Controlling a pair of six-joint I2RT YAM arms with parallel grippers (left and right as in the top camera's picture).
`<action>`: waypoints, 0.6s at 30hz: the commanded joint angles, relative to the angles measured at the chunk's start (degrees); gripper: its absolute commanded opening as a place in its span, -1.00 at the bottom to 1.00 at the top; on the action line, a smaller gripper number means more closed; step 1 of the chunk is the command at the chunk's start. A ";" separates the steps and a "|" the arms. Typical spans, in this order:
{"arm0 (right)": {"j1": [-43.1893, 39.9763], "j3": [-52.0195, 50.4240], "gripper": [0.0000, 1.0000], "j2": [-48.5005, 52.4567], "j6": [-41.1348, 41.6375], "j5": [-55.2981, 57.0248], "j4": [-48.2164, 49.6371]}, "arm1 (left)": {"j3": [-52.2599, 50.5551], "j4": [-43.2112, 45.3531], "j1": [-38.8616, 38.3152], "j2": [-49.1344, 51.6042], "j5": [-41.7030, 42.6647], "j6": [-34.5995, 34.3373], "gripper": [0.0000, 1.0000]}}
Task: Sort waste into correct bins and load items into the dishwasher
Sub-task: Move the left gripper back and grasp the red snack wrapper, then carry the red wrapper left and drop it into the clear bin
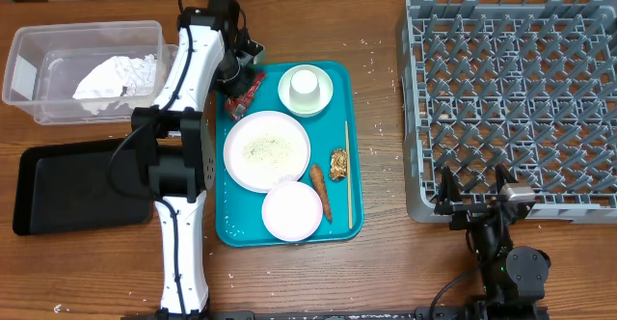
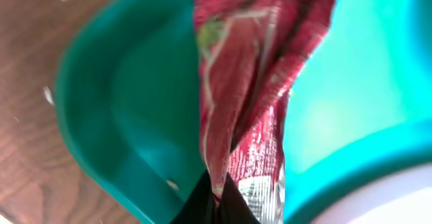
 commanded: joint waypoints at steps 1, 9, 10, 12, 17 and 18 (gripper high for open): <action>0.37 -0.59 1.00 -0.42 -0.02 0.74 0.39 | 2.03 -1.75 -0.39 -0.09 0.66 -2.29 -0.92; 0.37 -0.59 1.00 -0.42 -0.02 0.74 0.39 | 21.75 -4.37 0.00 -0.11 0.42 -14.23 -0.92; 0.37 -0.59 1.00 -0.42 -0.02 0.74 0.39 | 25.24 -3.98 0.31 -0.09 -0.04 -16.17 -0.92; 0.37 -0.59 1.00 -0.42 -0.02 0.74 0.39 | 29.92 -2.69 0.98 -0.09 -2.82 -19.63 -0.92; 0.37 -0.59 1.00 -0.42 0.00 0.74 0.39 | 35.39 0.61 4.81 -0.09 -19.28 -29.68 -0.92; 0.37 -0.59 1.00 -0.42 -0.02 0.74 0.39 | 35.34 0.57 6.14 -0.09 -22.86 -32.04 -0.91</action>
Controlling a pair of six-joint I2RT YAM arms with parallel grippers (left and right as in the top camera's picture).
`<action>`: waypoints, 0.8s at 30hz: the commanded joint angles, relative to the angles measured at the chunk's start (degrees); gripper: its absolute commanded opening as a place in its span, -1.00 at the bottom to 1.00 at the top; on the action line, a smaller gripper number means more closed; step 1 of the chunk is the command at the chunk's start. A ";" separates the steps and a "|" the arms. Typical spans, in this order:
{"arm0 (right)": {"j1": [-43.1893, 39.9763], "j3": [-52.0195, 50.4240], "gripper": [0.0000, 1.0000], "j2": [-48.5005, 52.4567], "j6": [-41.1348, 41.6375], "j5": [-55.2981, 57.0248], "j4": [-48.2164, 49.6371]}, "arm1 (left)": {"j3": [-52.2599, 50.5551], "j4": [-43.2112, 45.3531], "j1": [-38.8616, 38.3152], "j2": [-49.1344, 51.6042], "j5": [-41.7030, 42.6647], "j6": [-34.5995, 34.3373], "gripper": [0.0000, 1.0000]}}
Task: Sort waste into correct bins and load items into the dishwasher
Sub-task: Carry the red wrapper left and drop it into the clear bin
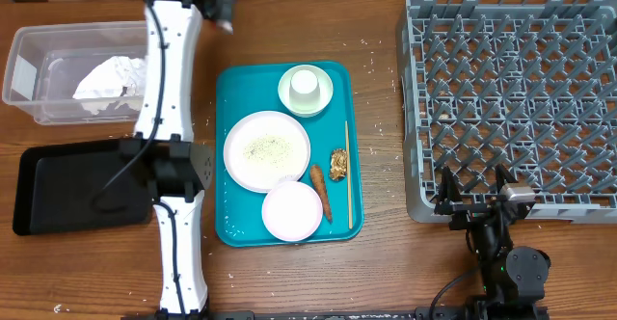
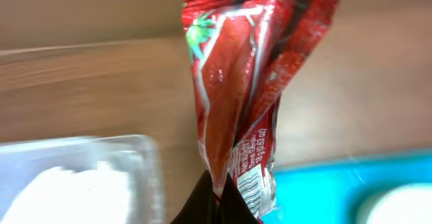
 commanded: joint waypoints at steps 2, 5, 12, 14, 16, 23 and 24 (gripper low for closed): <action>0.39 -0.59 1.00 -0.42 0.02 0.74 0.39 | 0.57 -0.20 6.71 -0.26 -16.70 -13.07 -0.92; 0.39 -0.59 1.00 -0.42 0.00 0.74 0.39 | -0.68 -0.90 10.32 -0.26 -17.79 -17.29 -0.92; 0.39 -0.59 1.00 -0.42 0.00 0.74 0.39 | -2.97 -2.51 19.28 -0.24 -7.15 -24.15 1.00; 0.39 -0.59 1.00 -0.42 0.00 0.74 0.39 | -2.97 -4.02 20.85 -0.24 -2.84 -24.15 1.00; 0.39 -0.59 1.00 -0.42 0.00 0.74 0.39 | -2.97 -5.77 21.94 -0.24 3.10 -24.15 1.00; 0.39 -0.59 1.00 -0.42 0.00 0.74 0.39 | -2.99 -10.60 21.42 -0.24 26.91 -20.09 0.79; 0.39 -0.59 1.00 -0.42 0.00 0.74 0.39 | -2.99 -11.56 20.46 -0.24 33.53 -14.78 0.78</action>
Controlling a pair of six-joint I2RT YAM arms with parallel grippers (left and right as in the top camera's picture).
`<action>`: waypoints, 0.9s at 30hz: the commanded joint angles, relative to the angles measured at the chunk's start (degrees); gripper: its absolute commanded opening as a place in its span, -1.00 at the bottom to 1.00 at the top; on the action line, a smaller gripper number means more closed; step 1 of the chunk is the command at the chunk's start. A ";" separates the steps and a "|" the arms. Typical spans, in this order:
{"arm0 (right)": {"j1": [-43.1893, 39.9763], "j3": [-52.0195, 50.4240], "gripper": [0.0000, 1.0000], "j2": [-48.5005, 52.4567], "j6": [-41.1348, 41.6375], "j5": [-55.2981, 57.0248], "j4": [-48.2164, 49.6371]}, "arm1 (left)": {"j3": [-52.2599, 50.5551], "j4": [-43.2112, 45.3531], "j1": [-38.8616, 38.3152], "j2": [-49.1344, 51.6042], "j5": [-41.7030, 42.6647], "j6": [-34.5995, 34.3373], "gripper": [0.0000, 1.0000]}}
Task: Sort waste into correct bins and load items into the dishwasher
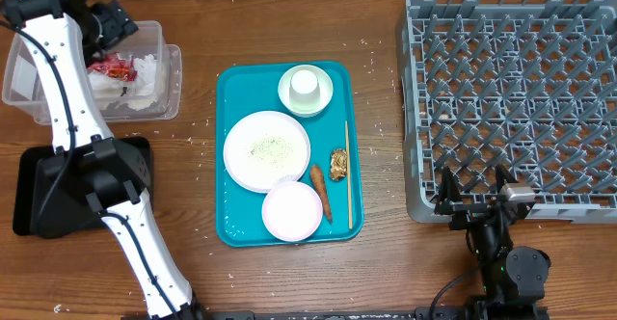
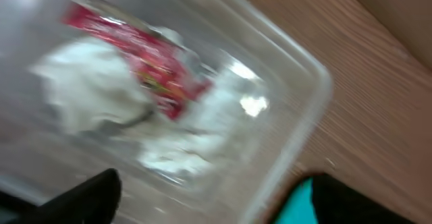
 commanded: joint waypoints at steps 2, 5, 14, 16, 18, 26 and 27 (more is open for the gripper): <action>0.37 -0.59 1.00 -0.42 0.00 0.74 0.39 | 0.07 -3.26 -3.32 -0.24 21.57 10.91 0.82; 0.37 -0.59 1.00 -0.42 0.00 0.74 0.39 | 0.07 -8.24 -6.49 -0.24 21.55 11.28 0.87; 0.37 -0.59 1.00 -0.42 0.00 0.74 0.39 | 0.07 -14.10 -18.21 -0.24 18.71 11.69 0.90; 0.37 -0.59 1.00 -0.42 0.00 0.74 0.39 | 0.07 -14.01 -21.29 -0.24 13.03 9.55 0.90; 0.37 -0.59 1.00 -0.42 0.02 0.74 0.39 | 0.07 -14.03 -24.70 -0.24 3.67 3.91 0.87; 0.37 -0.59 1.00 -0.42 0.00 0.74 0.39 | 0.07 -14.23 -32.11 -0.24 -7.61 -2.73 1.00; 0.37 -0.59 1.00 -0.42 0.02 0.74 0.39 | 0.07 -14.23 -32.44 -0.24 -7.50 -2.73 1.00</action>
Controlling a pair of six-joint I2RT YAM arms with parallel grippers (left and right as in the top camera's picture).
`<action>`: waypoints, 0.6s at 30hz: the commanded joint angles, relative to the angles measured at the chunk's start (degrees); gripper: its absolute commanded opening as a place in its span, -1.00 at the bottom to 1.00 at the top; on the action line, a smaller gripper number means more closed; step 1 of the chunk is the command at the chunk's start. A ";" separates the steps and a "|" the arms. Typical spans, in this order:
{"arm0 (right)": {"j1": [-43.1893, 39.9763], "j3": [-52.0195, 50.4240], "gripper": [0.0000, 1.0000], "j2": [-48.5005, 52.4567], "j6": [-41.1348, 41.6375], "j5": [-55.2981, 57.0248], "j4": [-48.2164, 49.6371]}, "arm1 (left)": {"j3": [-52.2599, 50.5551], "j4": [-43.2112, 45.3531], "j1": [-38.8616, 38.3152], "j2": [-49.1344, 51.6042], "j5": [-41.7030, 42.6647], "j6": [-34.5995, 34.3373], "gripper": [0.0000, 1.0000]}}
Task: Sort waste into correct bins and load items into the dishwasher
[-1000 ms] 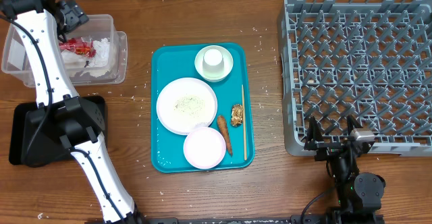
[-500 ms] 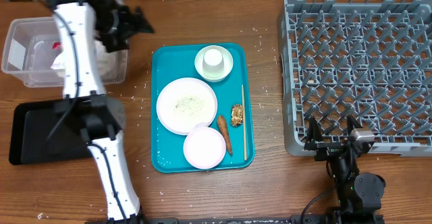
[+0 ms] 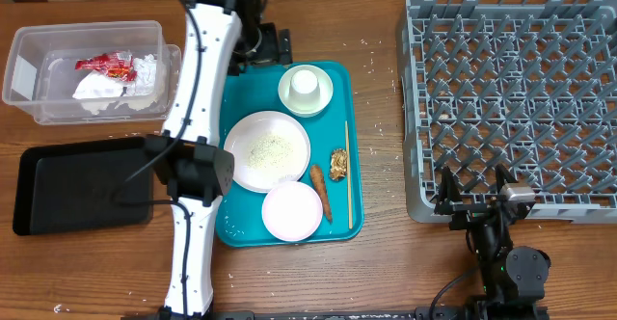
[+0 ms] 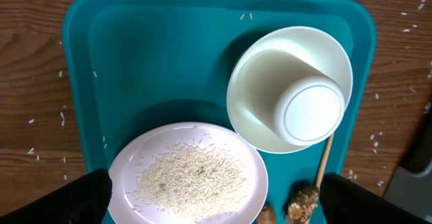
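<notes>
My left gripper (image 4: 216, 196) is open and empty above the teal tray (image 3: 337, 219), near its top edge. Its black fingers (image 4: 88, 196) frame a white plate of rice (image 4: 189, 177). A light green bowl with an upturned white cup (image 4: 307, 113) in it sits at the tray's far right corner. A chopstick (image 3: 347, 171), a brown food scrap (image 3: 338, 163), a carrot piece (image 3: 320, 190) and a second white dish (image 3: 292, 210) also lie on the tray. The red wrapper (image 3: 106, 65) lies in the clear bin (image 3: 24, 79). My right gripper (image 3: 474, 197) stands open by the dish rack (image 3: 511, 98).
The clear bin also holds crumpled white paper (image 3: 101, 87). A black tray (image 3: 77, 185) lies at the left below it. The grey dish rack fills the right side. Rice grains are scattered on the wooden table (image 3: 386, 118).
My left gripper was over the clear bin with the red wrapper lying inside; it is now over the teal tray's top edge, open. The wrapper stays in the bin. The right arm is still.
My left gripper was shut on the red wrapper at the tray's top left corner. Then it held the wrapper up near the table's far edge. Then it stood open over the clear bin with the wrapper dropped inside, and now it is back over the tray.
</notes>
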 commanded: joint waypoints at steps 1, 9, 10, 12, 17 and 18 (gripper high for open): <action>0.39 -0.59 1.00 -0.42 -0.02 0.74 0.37 | 0.09 -0.31 -1.38 -0.24 -4.76 -2.95 1.00; 0.39 -0.59 1.00 -0.42 -0.02 0.74 0.37 | -1.16 -0.33 -1.36 -4.66 -0.76 0.33 1.00; 0.39 -0.59 1.00 -0.42 -0.02 0.74 0.37 | -2.25 -0.33 -1.36 -6.08 -0.85 0.83 1.00; 0.39 -0.59 1.00 -0.42 -0.02 0.74 0.37 | -5.92 -0.33 -1.36 -9.62 -1.95 1.16 1.00; 0.39 -0.59 1.00 -0.42 -0.02 0.74 0.37 | -22.27 -0.33 -0.87 -19.91 -12.72 -0.26 1.00; 0.39 -0.59 1.00 -0.42 -0.02 0.74 0.37 | -25.51 -0.31 -0.39 -21.33 -13.77 -1.38 1.00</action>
